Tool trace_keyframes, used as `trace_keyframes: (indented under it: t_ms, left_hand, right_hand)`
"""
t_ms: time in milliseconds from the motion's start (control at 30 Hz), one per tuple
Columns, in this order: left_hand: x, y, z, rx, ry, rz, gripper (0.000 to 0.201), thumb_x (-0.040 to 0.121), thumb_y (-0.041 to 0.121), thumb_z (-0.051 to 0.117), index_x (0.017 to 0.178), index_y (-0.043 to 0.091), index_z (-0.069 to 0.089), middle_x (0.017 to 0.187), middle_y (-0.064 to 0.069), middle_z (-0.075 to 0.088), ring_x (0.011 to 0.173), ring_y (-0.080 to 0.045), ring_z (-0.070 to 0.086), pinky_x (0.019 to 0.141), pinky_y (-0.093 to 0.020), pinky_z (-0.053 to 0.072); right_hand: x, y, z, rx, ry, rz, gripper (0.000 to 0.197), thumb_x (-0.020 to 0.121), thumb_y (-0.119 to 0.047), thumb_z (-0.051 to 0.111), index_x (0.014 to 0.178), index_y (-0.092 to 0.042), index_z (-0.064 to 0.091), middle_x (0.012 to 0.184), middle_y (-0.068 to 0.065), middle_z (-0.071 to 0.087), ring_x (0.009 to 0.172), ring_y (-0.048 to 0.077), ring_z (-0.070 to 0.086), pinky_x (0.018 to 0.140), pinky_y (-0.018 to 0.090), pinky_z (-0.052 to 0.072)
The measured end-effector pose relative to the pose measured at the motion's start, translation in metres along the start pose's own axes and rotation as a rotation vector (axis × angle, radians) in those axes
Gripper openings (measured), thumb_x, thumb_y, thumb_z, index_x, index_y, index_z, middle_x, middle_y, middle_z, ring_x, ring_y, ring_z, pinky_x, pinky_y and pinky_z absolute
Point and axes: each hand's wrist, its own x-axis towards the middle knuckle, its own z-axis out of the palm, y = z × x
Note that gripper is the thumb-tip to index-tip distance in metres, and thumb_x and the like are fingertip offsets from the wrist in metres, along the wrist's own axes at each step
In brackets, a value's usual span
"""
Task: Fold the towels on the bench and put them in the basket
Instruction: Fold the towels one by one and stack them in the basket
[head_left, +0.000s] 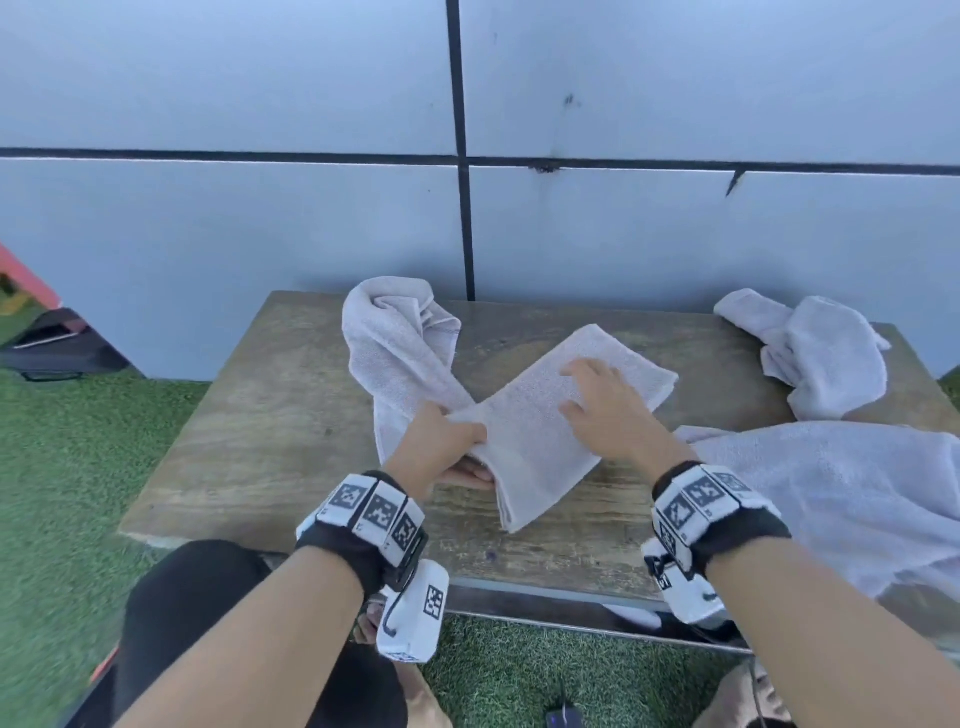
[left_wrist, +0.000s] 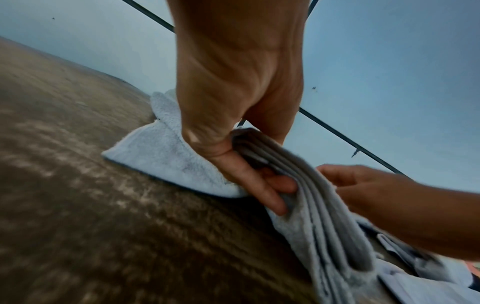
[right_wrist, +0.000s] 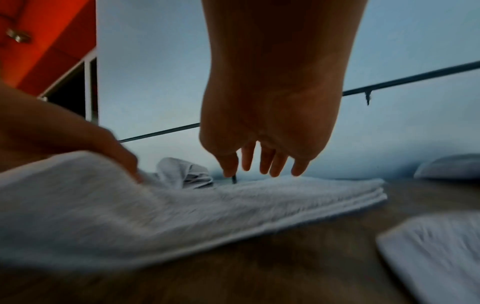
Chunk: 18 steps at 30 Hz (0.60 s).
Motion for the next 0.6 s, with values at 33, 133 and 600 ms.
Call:
trace_keyframes:
  t_ms: [33, 133, 600]
  left_hand:
    - [-0.006, -0.003, 0.001, -0.007, -0.004, 0.013, 0.051, 0.089, 0.001, 0.057, 0.129, 0.023, 0.035, 0.088, -0.029, 0.071, 0.059, -0.031, 0.070, 0.057, -0.040, 0.061]
    - [-0.022, -0.006, 0.007, -0.011, 0.029, 0.104, 0.050, 0.092, 0.000, 0.051, 0.128, 0.032, 0.041, 0.077, -0.022, 0.072, 0.063, -0.031, 0.073, 0.057, -0.037, 0.061]
    - [-0.060, 0.006, 0.027, 0.139, -0.108, 0.216, 0.043, 0.087, -0.012, 0.049, 0.125, 0.009, 0.053, 0.106, -0.016, 0.068, 0.090, -0.028, 0.070, 0.075, -0.031, 0.061]
  right_hand:
    - [-0.013, -0.002, 0.011, 0.005, -0.074, -0.038, 0.046, 0.100, -0.017, 0.047, 0.145, -0.019, 0.039, 0.156, 0.003, 0.033, 0.139, 0.026, 0.031, 0.112, 0.042, 0.029]
    - [-0.048, -0.002, 0.035, -0.006, -0.175, -0.105, 0.062, 0.094, -0.001, 0.044, 0.151, -0.022, 0.033, 0.165, -0.003, 0.013, 0.150, 0.024, 0.013, 0.122, 0.039, 0.013]
    - [-0.114, -0.010, 0.031, 0.658, 0.098, 0.056, 0.011, 0.103, -0.024, 0.054, 0.101, -0.021, 0.064, 0.052, -0.013, 0.050, 0.043, 0.002, 0.035, 0.050, 0.022, 0.032]
